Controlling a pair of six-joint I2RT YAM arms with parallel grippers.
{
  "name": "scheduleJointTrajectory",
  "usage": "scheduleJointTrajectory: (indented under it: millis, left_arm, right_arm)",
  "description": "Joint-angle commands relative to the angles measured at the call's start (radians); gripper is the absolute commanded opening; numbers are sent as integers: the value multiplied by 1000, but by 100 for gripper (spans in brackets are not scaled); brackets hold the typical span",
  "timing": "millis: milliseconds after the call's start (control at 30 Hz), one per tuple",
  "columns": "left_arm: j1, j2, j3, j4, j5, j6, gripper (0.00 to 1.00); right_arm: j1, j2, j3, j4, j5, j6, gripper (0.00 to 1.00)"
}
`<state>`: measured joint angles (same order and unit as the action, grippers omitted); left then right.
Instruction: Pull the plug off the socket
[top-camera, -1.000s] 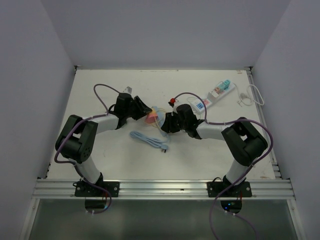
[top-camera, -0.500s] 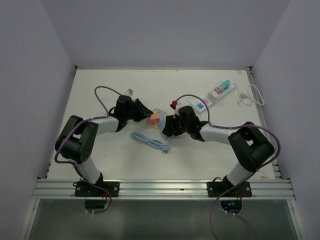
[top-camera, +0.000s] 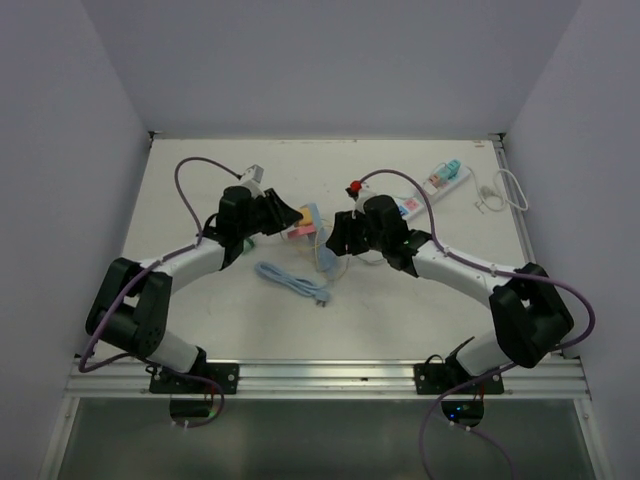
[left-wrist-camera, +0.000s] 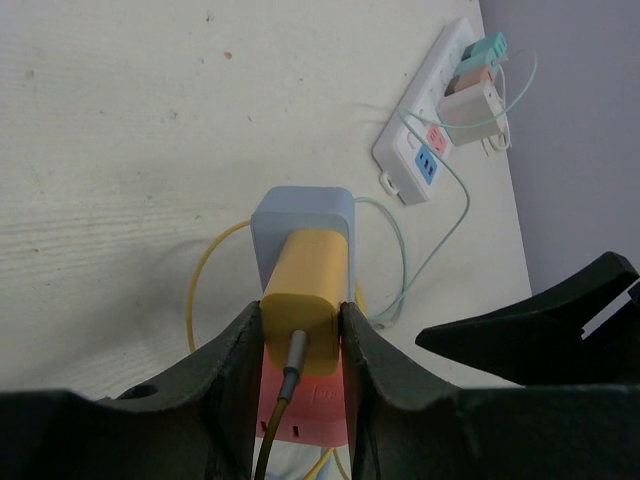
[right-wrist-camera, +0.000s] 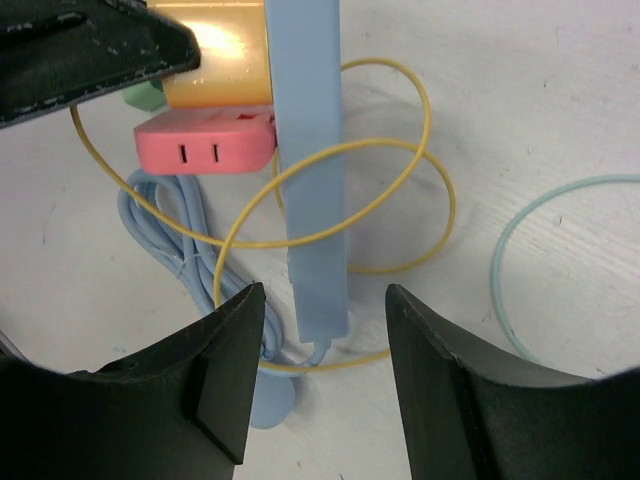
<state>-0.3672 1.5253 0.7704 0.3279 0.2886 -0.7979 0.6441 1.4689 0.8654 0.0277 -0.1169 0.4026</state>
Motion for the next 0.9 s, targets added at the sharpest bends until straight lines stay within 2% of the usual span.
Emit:
scheduleJointTrajectory:
  millis: [0,67,233,533,867]
  left_arm:
    - [-6,-94,44,23,-6,92,0]
    - [-16,-131,49,2,-22,132,0]
    - [-39,-189,52,-30,-69,207,0]
    - [-61,-293,53,-36,-112,264,0]
    - [-72,-346,21,19,-121,224,0]
  right_arm:
    - [0,31,89,8,8,-2,55]
    - [0,36,106,14,13,-4,51]
    - [0,25,147,41,11,-11,51]
    - [0,56,204,61,-17,-30,62]
    - [11,77,142,169,-95,-11,67]
